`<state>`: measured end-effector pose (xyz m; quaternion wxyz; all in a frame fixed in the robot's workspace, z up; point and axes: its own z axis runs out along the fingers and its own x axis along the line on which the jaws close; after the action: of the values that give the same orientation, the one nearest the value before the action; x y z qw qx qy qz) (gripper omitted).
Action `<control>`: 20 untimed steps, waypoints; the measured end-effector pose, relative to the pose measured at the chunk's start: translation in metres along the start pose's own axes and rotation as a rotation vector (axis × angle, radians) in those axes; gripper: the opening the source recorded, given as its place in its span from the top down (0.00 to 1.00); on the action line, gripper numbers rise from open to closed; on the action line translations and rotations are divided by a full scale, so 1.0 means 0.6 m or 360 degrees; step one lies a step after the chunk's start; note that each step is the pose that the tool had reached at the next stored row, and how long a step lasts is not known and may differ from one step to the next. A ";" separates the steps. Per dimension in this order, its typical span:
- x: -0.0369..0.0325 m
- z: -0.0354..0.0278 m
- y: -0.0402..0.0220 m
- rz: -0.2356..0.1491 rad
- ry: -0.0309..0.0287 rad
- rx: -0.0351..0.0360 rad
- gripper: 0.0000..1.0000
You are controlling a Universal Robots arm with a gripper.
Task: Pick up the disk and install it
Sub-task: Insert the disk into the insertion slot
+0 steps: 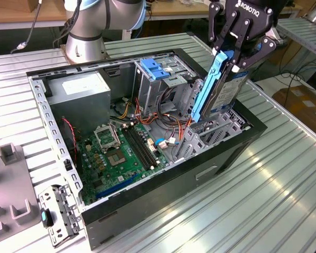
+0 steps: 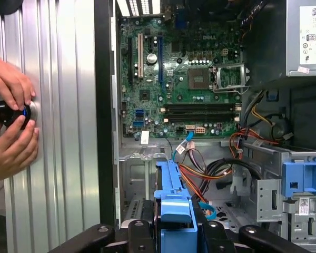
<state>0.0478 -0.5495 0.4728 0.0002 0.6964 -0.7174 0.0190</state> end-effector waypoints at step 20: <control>0.007 0.043 -0.008 -0.0007 0.00003 -0.0011 0.63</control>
<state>0.0529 -0.5544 0.4474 0.0028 0.6980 -0.7159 0.0165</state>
